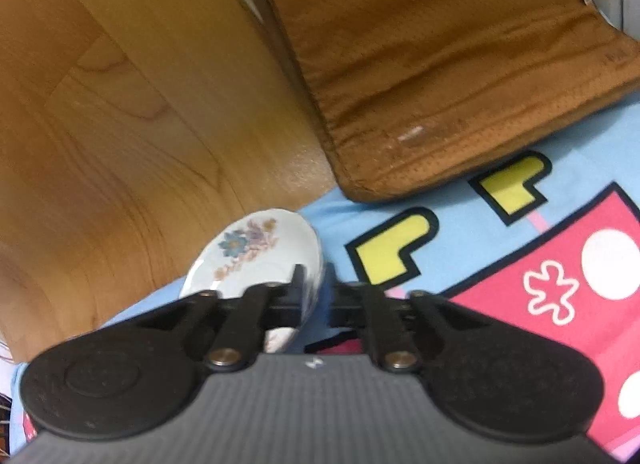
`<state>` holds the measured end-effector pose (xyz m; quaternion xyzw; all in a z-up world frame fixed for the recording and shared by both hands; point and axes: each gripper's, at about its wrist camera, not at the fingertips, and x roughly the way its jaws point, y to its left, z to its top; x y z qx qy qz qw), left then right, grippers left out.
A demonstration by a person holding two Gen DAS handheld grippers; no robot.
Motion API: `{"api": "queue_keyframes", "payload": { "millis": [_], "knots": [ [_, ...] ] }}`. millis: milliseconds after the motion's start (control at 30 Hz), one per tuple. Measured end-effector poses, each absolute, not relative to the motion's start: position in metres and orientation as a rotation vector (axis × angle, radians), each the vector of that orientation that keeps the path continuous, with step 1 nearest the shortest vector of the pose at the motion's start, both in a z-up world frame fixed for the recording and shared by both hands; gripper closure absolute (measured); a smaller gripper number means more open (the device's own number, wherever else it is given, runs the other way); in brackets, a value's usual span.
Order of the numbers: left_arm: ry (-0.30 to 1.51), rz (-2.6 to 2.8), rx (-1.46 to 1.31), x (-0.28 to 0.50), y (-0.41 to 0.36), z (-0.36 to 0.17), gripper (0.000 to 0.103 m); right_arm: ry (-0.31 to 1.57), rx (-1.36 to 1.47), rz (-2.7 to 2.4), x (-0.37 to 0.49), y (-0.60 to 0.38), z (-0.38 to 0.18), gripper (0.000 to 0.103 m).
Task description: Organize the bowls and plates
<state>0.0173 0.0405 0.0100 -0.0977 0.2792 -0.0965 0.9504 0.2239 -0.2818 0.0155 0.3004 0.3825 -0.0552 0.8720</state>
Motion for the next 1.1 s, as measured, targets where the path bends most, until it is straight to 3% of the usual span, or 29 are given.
{"api": "queue_keyframes", "payload": {
  "millis": [100, 167, 267, 333, 367, 400, 533, 633, 867, 1033, 1100],
  "knots": [
    [0.573, -0.195, -0.216, 0.018, 0.043, 0.01, 0.079, 0.811, 0.781, -0.058, 0.203, -0.29, 0.015, 0.094],
    [0.573, -0.196, -0.245, 0.018, 0.048, 0.011, 0.065, 0.825, 0.843, 0.011, 0.181, -0.29, 0.018, 0.093],
    [0.562, -0.203, -0.31, 0.016, 0.059, 0.014, 0.057, 0.86, 0.891, 0.131, 0.141, -0.281, 0.023, 0.093],
    [0.584, -0.23, -0.337, 0.017, 0.063, 0.014, 0.056, 0.876, 0.914, 0.212, 0.11, -0.274, 0.026, 0.093],
    [0.604, -0.252, -0.342, 0.017, 0.062, 0.015, 0.056, 0.886, 0.921, 0.262, 0.089, -0.269, 0.028, 0.1],
    [0.617, -0.269, -0.346, 0.017, 0.062, 0.015, 0.056, 0.89, 0.931, 0.302, 0.074, -0.265, 0.028, 0.101],
    [0.629, -0.317, -0.33, 0.005, 0.054, 0.023, 0.056, 0.904, 0.919, 0.405, 0.004, -0.246, 0.026, 0.1],
    [0.64, -0.313, -0.291, 0.006, 0.045, 0.029, 0.056, 0.876, 0.743, 0.356, -0.026, -0.237, 0.03, 0.099],
    [0.776, -0.334, -0.289, 0.058, 0.023, 0.032, 0.058, 0.715, 0.639, 0.217, 0.005, -0.257, 0.049, 0.087],
    [0.831, -0.323, -0.287, 0.088, 0.007, 0.025, 0.06, 0.743, 0.624, 0.159, 0.035, -0.266, 0.037, 0.086],
    [0.843, -0.323, -0.283, 0.095, 0.0, 0.021, 0.065, 0.759, 0.622, 0.158, 0.047, -0.265, 0.033, 0.086]
  ]
}}
